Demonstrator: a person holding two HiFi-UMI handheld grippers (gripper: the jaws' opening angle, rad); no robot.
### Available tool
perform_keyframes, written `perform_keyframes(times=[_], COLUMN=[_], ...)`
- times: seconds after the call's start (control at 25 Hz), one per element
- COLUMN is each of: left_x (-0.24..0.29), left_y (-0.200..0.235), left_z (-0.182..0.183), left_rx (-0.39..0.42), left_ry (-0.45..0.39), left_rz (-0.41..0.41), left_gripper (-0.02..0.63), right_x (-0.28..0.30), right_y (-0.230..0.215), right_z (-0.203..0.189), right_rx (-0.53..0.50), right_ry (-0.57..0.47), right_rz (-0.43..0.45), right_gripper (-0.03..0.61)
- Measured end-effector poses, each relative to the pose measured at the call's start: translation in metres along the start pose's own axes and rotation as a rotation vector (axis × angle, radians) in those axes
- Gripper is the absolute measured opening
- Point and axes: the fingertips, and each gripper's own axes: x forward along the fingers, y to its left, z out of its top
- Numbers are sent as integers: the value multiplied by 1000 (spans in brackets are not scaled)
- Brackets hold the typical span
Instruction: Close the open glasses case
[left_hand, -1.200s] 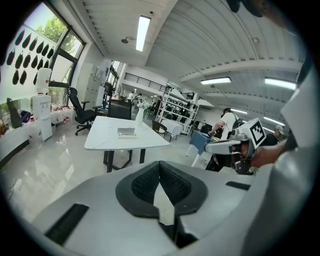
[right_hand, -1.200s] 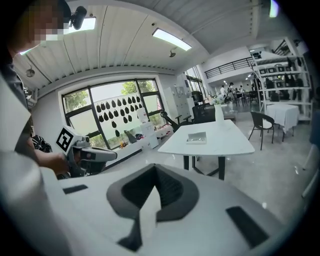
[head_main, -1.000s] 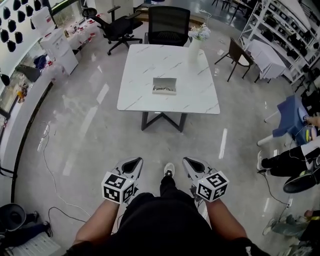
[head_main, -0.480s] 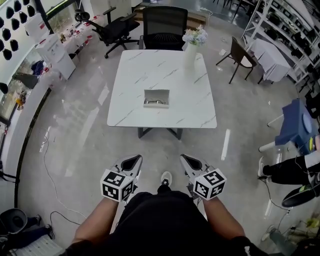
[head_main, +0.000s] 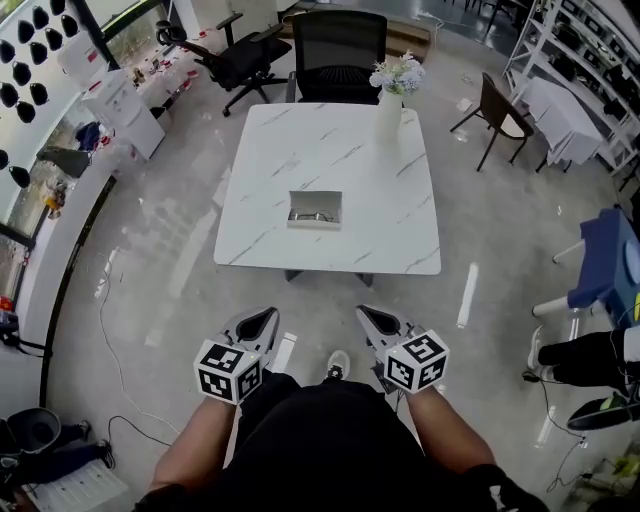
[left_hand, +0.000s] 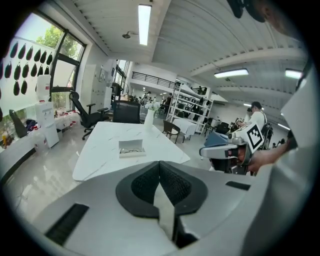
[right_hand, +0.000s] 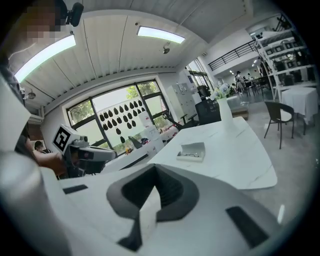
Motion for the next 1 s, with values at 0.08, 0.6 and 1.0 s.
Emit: perform_keyframes(times=[0.08,0.6,1.0], left_x=[4,30,93], left_y=[0,35,81], left_z=[0,-14,58], left_rx=[-28,-44,37], left_ry=[-4,70,31], left_rz=[6,11,-91], left_gripper=[3,3,3], right_x=[5,50,101], right_y=[-8,-14,-45], right_z=[-2,-1,57], right_rx=[10,10,-18], right_ry=[15,107,85], right_rz=[7,32,-44], right_gripper=[2,1,2])
